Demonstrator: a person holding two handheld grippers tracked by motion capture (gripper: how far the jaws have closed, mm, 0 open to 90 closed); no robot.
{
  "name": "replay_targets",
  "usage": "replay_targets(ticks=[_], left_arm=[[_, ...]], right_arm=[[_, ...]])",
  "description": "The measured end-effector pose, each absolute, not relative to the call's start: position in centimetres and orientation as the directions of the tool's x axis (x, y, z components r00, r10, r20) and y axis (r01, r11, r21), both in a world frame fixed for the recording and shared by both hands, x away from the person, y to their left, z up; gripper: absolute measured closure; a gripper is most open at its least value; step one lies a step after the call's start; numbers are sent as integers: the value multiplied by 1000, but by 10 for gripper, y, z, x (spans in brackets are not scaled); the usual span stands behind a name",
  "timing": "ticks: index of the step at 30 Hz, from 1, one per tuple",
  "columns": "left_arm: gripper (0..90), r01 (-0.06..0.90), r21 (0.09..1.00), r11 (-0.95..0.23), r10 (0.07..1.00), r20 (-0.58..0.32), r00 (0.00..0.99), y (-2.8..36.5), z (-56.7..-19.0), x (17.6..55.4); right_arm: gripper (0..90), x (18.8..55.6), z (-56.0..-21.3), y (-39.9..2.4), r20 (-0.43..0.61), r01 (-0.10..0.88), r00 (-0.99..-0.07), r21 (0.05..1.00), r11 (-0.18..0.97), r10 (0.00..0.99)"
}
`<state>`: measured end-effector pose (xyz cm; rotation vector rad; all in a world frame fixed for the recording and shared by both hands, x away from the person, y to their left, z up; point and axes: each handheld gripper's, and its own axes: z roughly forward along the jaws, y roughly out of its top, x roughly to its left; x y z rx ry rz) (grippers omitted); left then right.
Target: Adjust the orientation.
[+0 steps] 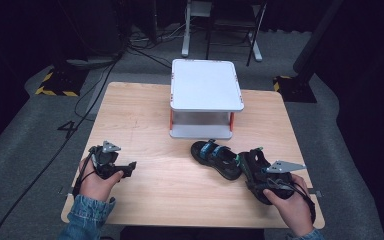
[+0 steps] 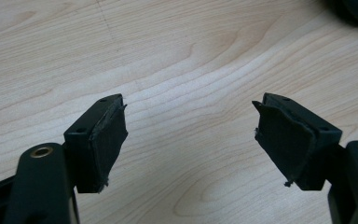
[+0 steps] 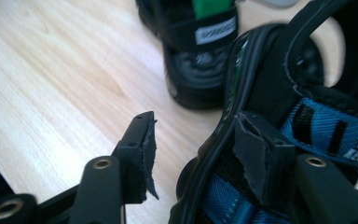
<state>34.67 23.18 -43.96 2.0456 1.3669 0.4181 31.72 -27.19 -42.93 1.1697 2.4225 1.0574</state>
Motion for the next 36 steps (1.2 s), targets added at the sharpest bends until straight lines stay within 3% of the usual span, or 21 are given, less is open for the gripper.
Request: replay_targets(ticks=[7, 12, 17, 25, 26, 31, 36], left_arm=[[242, 706, 659, -259, 910, -80, 408, 232, -440, 347], [242, 707, 662, -247, 913, -85, 399, 234, -439, 346], [242, 707, 662, -249, 914, -82, 398, 235, -440, 345], [241, 718, 654, -238, 921, -83, 380, 240, -443, 340], [242, 720, 652, -237, 922, -84, 379, 241, -443, 339], [242, 721, 653, -231, 926, -79, 368, 245, -443, 337], [242, 724, 650, -229, 927, -80, 365, 247, -444, 336]], right_arm=[[448, 320, -414, -283, 83, 533, -635, 767, 358, 768], [449, 332, -398, -298, 52, 503, -568, 811, 297, 821], [464, 346, -400, -307, -10, 505, -522, 802, 319, 853], [494, 367, -413, -299, -46, 521, -558, 758, 393, 828], [523, 371, -415, -298, -54, 525, -553, 752, 398, 831], [868, 380, -418, -293, -94, 515, -579, 727, 453, 810], [877, 377, -412, -298, -47, 525, -582, 741, 419, 812]])
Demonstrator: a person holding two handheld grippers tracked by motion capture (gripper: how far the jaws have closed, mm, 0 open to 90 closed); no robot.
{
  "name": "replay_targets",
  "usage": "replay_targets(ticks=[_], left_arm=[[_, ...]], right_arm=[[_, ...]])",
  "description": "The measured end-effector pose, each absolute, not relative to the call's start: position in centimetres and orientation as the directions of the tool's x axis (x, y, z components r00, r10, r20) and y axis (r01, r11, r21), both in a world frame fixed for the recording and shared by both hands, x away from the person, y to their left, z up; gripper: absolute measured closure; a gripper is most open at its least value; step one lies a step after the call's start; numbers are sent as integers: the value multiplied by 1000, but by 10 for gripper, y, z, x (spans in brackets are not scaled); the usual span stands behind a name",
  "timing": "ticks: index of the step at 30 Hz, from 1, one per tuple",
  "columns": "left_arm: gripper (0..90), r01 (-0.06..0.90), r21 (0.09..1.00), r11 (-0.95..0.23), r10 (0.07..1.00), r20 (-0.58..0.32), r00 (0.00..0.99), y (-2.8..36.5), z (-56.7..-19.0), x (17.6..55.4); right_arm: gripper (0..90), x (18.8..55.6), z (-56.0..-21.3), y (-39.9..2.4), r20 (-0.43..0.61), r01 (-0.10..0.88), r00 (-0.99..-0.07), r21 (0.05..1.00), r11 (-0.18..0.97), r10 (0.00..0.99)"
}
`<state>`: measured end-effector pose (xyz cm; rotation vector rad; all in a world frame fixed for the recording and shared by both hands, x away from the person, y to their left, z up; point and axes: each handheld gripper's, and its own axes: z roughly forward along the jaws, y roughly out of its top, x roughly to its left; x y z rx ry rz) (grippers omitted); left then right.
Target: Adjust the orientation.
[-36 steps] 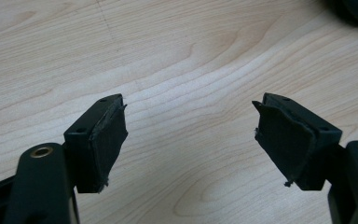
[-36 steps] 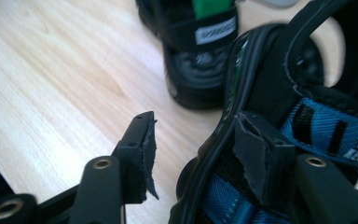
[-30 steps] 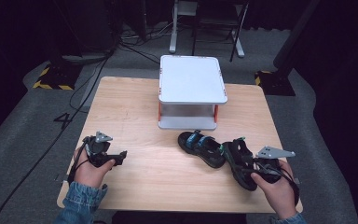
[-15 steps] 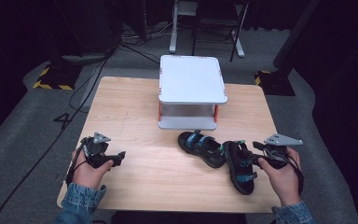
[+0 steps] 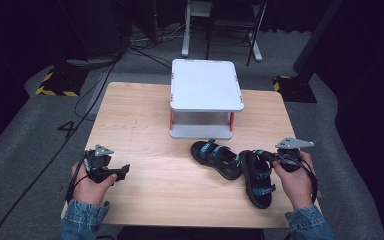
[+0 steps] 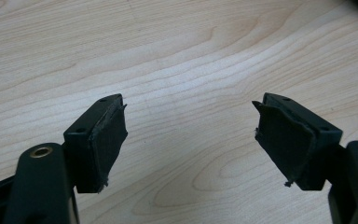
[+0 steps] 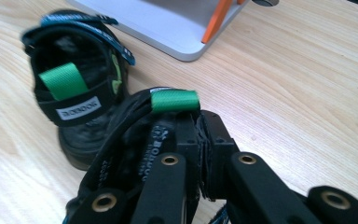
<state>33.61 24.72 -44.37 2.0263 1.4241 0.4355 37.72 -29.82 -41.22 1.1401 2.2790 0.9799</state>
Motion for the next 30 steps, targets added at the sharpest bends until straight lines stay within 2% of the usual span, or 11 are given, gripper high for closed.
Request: replay_targets(ticks=[4, 14, 21, 25, 26, 30], left_arm=[[242, 719, 654, -233, 925, -79, 372, 245, -442, 336], [242, 718, 657, -230, 923, -87, 375, 244, -441, 338], [242, 721, 657, -223, 926, -90, 368, 246, -441, 337], [242, 717, 661, -221, 926, -88, 366, 247, -441, 336], [242, 717, 661, -221, 927, -87, 366, 248, -441, 336], [242, 717, 662, -218, 927, -89, 364, 250, -440, 336]], right_arm=[[879, 368, -398, -298, -55, 504, -587, 756, 418, 808], [879, 340, -348, -281, -149, 353, -611, 828, 435, 778], [879, 332, -316, -252, -191, 261, -673, 843, 471, 714], [879, 338, -313, -225, -198, 230, -726, 832, 505, 658], [880, 345, -316, -207, -203, 216, -749, 824, 523, 630], [880, 356, -323, -187, -187, 216, -775, 819, 532, 604]])
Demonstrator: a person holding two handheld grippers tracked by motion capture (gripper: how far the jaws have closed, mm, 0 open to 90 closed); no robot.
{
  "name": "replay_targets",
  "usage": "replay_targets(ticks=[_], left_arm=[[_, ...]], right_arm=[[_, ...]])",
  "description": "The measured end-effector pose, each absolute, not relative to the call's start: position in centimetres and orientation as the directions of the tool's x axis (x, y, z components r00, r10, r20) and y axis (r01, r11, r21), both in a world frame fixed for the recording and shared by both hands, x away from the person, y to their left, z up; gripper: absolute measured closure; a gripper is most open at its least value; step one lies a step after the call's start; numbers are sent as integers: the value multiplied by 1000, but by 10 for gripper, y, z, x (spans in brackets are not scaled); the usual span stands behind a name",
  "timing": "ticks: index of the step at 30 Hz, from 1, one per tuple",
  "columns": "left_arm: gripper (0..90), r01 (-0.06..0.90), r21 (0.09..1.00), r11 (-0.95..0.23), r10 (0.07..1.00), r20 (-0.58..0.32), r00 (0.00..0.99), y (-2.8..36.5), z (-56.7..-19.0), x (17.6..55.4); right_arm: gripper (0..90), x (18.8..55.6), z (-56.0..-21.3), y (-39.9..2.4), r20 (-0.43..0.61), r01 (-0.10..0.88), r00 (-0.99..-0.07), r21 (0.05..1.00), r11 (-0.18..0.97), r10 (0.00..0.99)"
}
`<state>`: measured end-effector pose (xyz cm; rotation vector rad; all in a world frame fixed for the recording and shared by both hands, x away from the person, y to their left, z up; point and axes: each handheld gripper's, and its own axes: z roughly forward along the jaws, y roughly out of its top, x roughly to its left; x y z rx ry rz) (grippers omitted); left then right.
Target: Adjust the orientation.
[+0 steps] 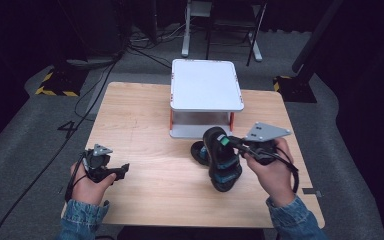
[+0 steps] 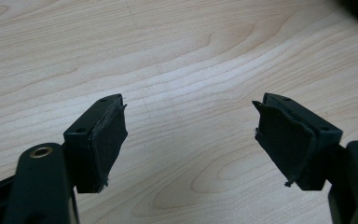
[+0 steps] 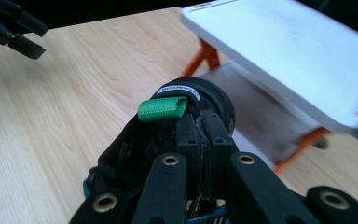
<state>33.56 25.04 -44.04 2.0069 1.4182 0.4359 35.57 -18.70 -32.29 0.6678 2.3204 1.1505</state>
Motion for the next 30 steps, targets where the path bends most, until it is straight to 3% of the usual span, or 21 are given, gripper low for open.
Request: replay_targets(ticks=[10, 21, 30], left_arm=[[242, 721, 664, -199, 931, -102, 351, 256, -442, 337], [242, 722, 666, -187, 929, -118, 349, 261, -441, 340], [242, 721, 672, -171, 932, -127, 340, 267, -442, 341]], right_arm=[[878, 396, -364, -113, -160, 224, -838, 769, 598, 521], [881, 413, -396, -58, -161, 200, -878, 733, 650, 452], [900, 392, -411, -21, -108, 135, -947, 718, 683, 301]])
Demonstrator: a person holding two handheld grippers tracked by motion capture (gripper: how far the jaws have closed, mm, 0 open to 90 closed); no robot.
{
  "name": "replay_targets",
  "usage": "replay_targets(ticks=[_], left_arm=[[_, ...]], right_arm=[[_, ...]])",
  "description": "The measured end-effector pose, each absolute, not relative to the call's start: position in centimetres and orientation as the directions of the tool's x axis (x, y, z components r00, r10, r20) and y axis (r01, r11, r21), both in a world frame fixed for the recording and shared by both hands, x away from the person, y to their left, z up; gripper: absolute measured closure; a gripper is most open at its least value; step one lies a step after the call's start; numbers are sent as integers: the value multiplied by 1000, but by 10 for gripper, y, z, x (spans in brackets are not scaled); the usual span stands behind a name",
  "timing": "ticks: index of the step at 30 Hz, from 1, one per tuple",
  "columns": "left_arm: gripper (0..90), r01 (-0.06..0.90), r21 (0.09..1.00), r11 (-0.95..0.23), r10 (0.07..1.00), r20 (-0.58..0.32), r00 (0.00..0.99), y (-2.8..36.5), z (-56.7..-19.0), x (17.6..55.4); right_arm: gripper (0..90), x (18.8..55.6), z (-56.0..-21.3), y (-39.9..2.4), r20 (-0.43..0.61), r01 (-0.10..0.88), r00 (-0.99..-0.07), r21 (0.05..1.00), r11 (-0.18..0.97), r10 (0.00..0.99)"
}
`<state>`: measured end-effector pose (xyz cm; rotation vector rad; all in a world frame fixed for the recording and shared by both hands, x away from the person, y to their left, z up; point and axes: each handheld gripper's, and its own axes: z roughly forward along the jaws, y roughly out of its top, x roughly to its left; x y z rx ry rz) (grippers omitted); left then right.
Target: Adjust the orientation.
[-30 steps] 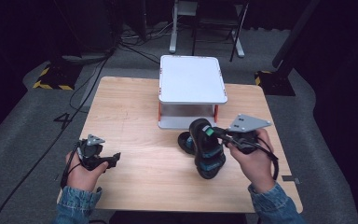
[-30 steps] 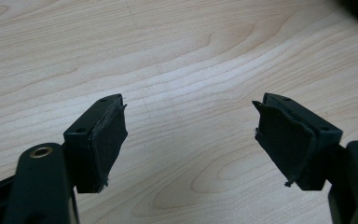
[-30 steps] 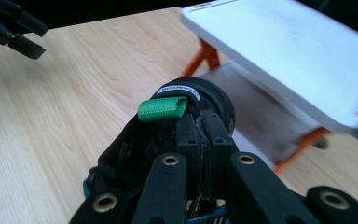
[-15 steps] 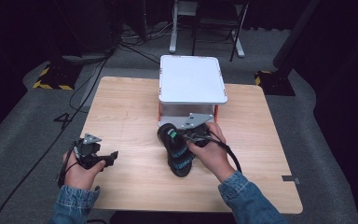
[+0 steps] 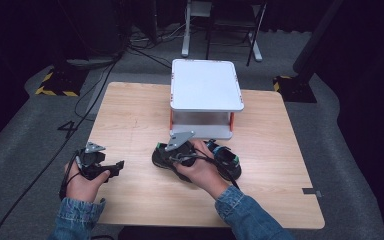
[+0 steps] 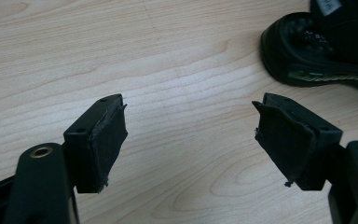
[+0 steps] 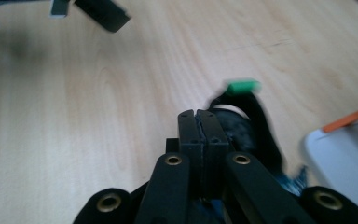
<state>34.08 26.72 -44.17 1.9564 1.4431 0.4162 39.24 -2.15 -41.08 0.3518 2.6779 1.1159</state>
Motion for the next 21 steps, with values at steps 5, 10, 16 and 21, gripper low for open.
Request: replay_targets(ticks=[5, 10, 16, 21], left_arm=[[242, 720, 672, -175, 931, -125, 342, 266, -441, 341], [252, 712, 677, -187, 928, -118, 355, 260, -440, 342], [264, 691, 686, -228, 910, -102, 402, 245, -437, 345], [260, 660, 698, -279, 876, -97, 472, 229, -430, 348]], right_arm=[[847, 386, -416, -29, -101, 163, -937, 723, 671, 336], [722, 375, -410, -64, -74, 215, -906, 766, 605, 416], [598, 358, -400, -129, -51, 266, -851, 815, 514, 522], [513, 347, -398, -174, -40, 309, -812, 817, 487, 582]])
